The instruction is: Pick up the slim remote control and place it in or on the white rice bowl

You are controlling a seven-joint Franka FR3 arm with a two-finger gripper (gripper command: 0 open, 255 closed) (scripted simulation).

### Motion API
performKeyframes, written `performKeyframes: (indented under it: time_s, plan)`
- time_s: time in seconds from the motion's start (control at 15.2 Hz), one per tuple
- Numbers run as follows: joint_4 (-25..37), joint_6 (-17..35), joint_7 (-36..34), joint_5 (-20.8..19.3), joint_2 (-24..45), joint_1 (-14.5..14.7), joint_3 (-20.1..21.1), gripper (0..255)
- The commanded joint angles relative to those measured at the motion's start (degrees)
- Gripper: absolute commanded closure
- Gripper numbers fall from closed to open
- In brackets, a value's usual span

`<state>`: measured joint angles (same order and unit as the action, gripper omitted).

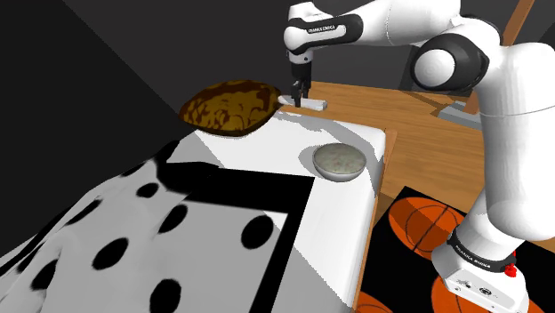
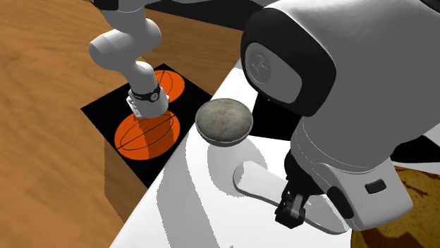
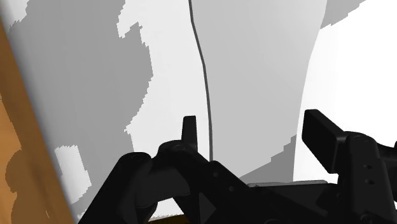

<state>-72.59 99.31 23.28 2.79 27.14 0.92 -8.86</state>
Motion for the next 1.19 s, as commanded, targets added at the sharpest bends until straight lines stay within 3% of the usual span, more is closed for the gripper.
performKeyframes:
  time_s: [0.0,0.07,0.53,1.12]
  plan:
    - [2.0,-1.8,0.1,0.0,0.2,-0.1,0.0,255]
    - [2.3,-2.0,0.1,0.0,0.2,-0.1,0.0,255]
    - [-24.1,5.9,-3.9,-2.8,-18.3,3.8,0.5,255]
    - [-47.1,9.2,-10.4,-5.2,-38.0,6.7,3.3,255]
